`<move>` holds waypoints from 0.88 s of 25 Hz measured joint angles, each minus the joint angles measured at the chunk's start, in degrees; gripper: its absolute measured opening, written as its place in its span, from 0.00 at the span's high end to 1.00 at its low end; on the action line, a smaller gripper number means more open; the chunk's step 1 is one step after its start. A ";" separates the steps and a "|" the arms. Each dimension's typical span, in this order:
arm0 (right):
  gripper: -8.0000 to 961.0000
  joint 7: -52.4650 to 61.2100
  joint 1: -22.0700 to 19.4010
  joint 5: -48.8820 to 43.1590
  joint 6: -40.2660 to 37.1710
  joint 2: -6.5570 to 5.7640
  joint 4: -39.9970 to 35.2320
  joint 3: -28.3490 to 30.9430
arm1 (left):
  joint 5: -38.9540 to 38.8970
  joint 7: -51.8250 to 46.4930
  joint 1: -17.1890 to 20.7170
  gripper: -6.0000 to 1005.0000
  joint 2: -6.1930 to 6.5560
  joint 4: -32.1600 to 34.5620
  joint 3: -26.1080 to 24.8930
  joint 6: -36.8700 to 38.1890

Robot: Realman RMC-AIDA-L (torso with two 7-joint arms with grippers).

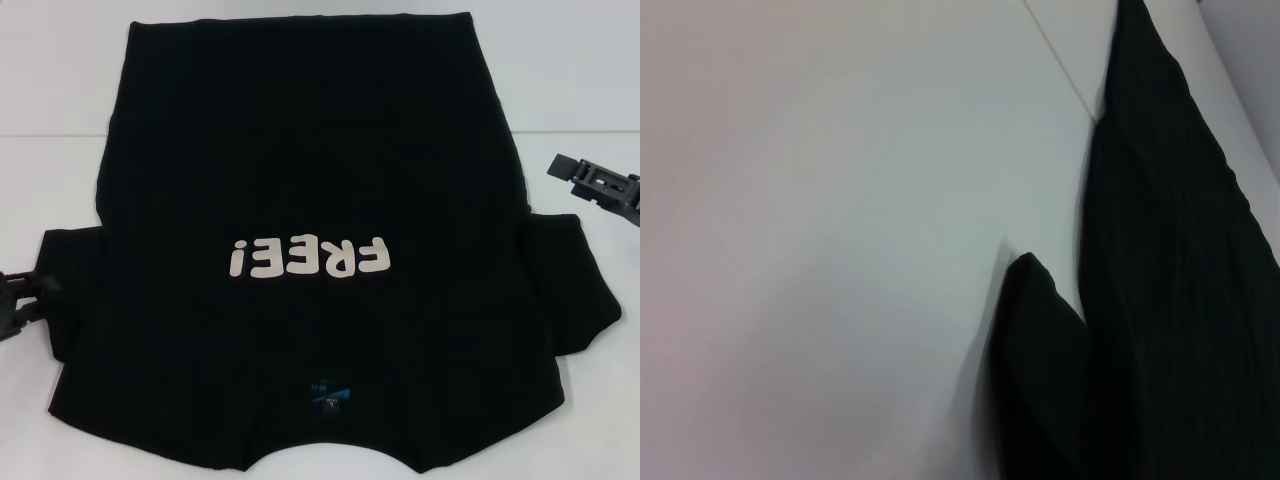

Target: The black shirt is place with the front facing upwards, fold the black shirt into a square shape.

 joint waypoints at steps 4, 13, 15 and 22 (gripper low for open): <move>0.12 -0.07 -0.13 0.31 0.00 -0.05 0.00 0.00 | 0.11 -0.43 -0.05 0.42 0.06 0.00 0.03 -0.39; 0.13 -0.25 -0.28 0.36 -0.33 -0.17 0.00 0.00 | 0.46 -1.75 -0.28 0.90 0.23 -0.49 1.42 -1.51; 0.13 -0.25 -0.37 0.36 -0.39 -0.17 0.00 0.00 | 0.46 -1.80 -0.28 0.93 0.23 -0.50 1.41 -1.44; 0.13 -0.24 -0.73 0.56 -0.73 -0.27 0.00 0.43 | -2.14 1.10 0.84 0.97 0.76 1.27 0.90 1.91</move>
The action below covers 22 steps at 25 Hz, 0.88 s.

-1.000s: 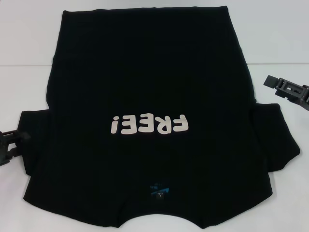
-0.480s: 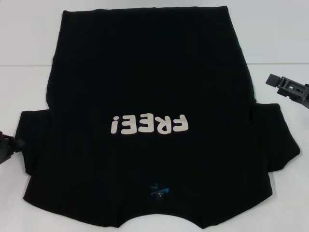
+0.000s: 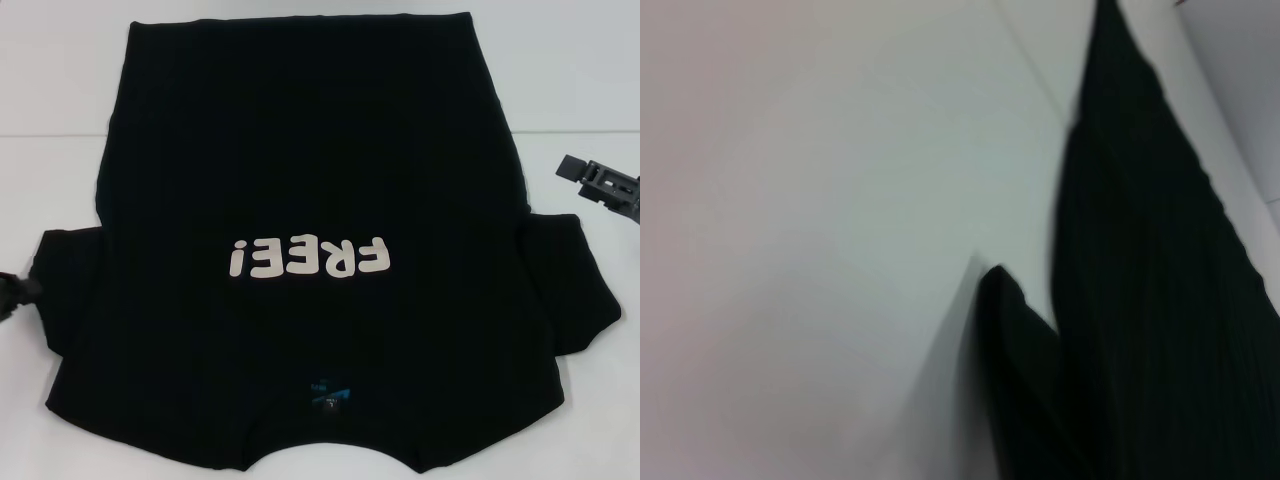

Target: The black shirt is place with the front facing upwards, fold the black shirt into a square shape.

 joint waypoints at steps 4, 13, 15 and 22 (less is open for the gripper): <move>0.13 -0.17 -0.10 0.09 -1.00 0.00 0.00 0.99 | 0.26 0.11 0.35 0.97 1.53 0.76 0.37 0.33; 0.14 -0.19 -0.27 0.18 -0.91 -0.07 0.00 1.16 | 1.05 -1.21 0.45 0.97 4.08 0.64 0.10 -1.05; 0.14 -0.19 -0.35 0.18 -0.91 -0.08 0.00 1.16 | 1.05 -1.23 0.40 0.97 4.58 0.71 0.17 -1.35; 0.14 -0.19 -0.50 0.18 -1.07 -0.08 0.00 1.16 | 3.45 -2.57 -0.81 0.97 5.99 1.38 0.51 -1.22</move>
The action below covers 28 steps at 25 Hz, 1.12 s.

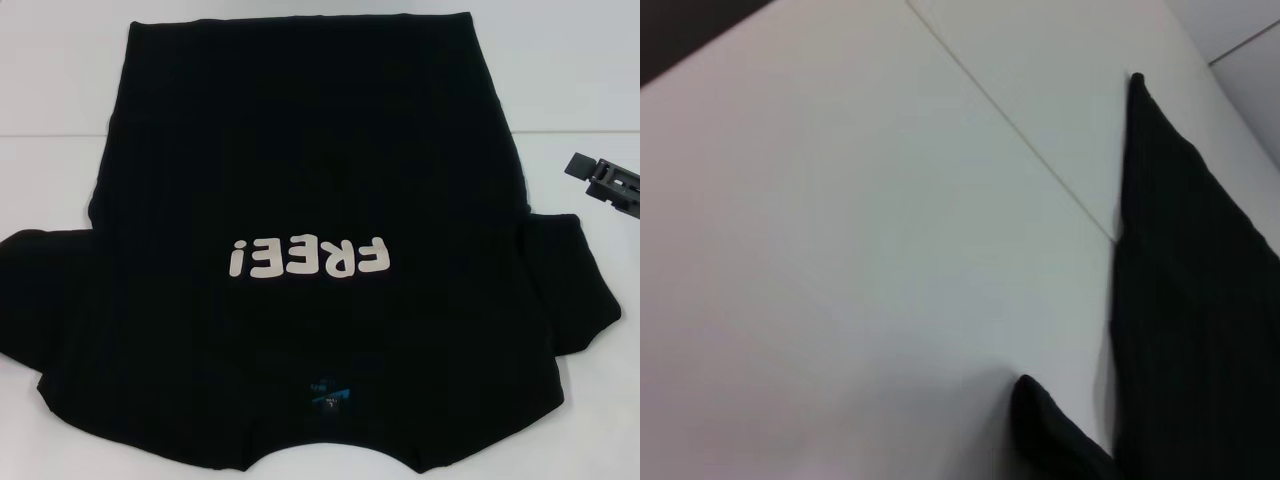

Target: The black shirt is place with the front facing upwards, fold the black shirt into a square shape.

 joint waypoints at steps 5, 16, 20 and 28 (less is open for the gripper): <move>0.14 0.09 -0.06 -0.02 -0.18 0.00 0.00 0.00 | 0.12 -0.34 -0.30 0.97 -0.20 0.48 -0.17 1.32; 0.15 0.37 -0.07 -0.03 -0.24 0.02 0.00 -0.04 | -6.59 -2.78 -4.89 0.97 -1.30 2.54 0.18 15.14; 0.15 0.15 -0.15 -0.03 -0.12 0.09 0.04 -0.02 | -6.11 -1.96 -6.53 0.97 -3.56 0.56 2.74 11.43; 0.15 0.04 -0.31 -0.22 -0.11 0.08 0.09 0.01 | -5.74 2.44 -10.44 0.97 -4.09 -5.80 10.03 6.06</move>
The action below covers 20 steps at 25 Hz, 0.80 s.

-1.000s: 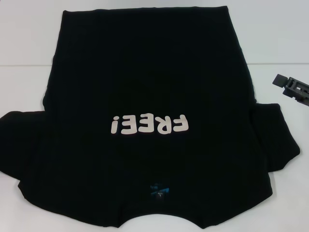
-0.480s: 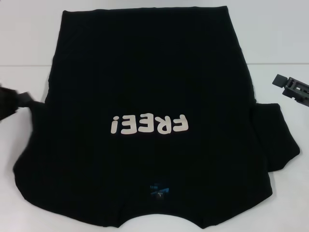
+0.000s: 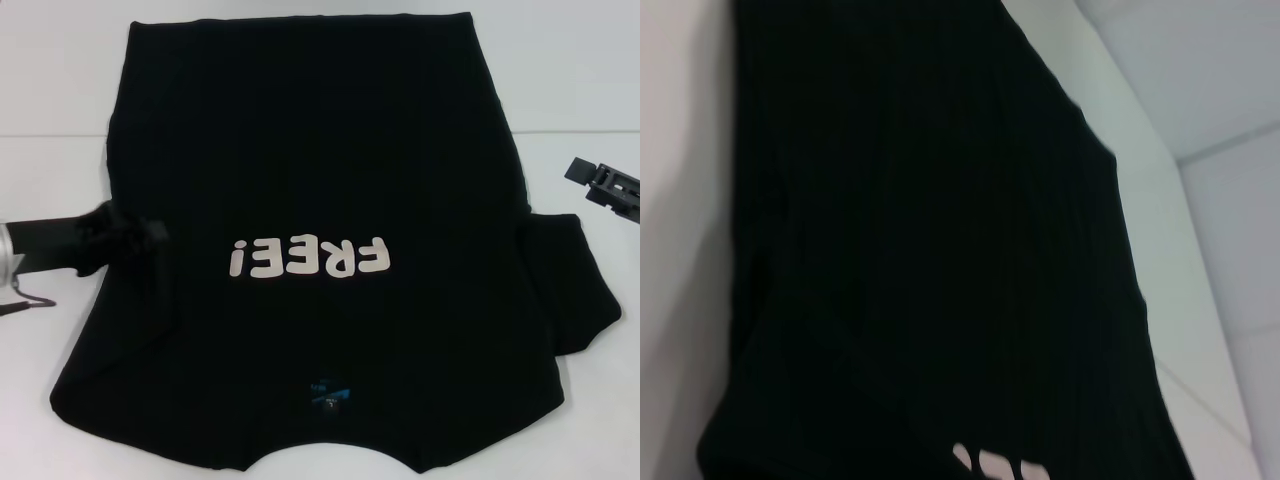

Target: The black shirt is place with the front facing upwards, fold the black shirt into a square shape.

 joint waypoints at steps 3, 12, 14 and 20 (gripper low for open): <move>0.15 -0.01 -0.23 -0.13 0.00 -0.06 0.00 0.00 | -0.05 4.37 -0.61 0.97 -0.33 0.72 1.17 0.33; 0.16 -0.02 -0.49 -0.16 0.22 -0.11 0.00 -0.10 | 0.96 9.71 1.96 0.73 -1.48 7.45 2.50 3.15; 0.16 -0.03 -0.59 -0.17 0.10 -0.35 0.00 -0.38 | -1.92 11.35 3.93 0.69 -1.84 8.80 -1.23 4.42; 0.16 0.38 -0.79 -0.33 -0.80 -1.12 0.00 -0.85 | -0.70 3.74 6.39 0.48 0.18 5.93 -3.08 1.02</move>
